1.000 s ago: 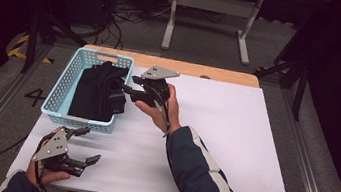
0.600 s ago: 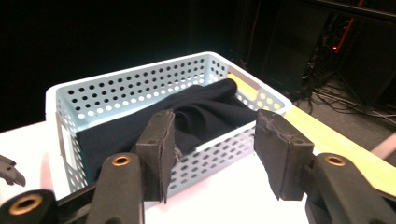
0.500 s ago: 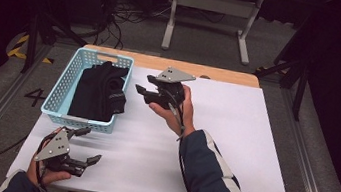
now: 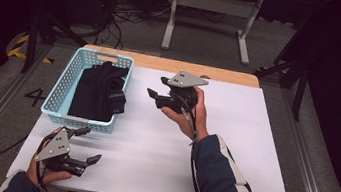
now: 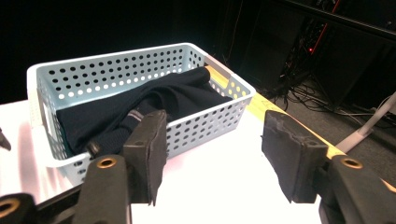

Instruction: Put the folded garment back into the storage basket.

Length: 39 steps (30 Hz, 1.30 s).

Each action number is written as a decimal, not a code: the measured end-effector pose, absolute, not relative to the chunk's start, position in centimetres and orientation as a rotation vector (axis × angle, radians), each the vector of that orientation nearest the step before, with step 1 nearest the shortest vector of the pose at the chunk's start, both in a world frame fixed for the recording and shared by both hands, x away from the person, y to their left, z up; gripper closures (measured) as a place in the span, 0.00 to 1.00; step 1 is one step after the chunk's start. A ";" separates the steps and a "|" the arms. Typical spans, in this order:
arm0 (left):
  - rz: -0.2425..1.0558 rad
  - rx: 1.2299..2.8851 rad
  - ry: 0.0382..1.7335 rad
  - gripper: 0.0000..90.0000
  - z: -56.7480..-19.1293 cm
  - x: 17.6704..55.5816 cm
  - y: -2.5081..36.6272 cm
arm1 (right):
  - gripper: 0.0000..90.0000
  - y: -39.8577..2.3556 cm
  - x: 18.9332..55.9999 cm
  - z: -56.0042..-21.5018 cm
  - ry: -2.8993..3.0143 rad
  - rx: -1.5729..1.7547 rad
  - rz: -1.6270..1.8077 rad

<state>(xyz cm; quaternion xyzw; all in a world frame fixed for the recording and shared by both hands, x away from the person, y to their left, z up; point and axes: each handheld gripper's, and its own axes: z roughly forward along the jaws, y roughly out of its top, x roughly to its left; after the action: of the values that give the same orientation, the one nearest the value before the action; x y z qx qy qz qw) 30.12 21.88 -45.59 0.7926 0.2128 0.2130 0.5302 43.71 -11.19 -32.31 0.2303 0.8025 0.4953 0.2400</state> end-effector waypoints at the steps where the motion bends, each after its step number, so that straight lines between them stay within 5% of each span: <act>1: 0.510 1.892 0.508 0.13 -45.6 30.1 21.9 | 0.45 -11.3 43.6 -32.3 2.198 0.628 1.345; 39: 0.516 1.901 0.518 0.13 -45.6 30.2 21.9 | 0.21 -16.7 40.3 -32.1 2.135 0.557 1.126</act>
<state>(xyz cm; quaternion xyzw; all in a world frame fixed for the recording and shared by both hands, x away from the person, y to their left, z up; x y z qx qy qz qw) 30.21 21.91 -45.62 0.7946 0.2164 0.2157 0.5246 40.35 -16.73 -32.12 0.2126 0.8147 0.4298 0.3262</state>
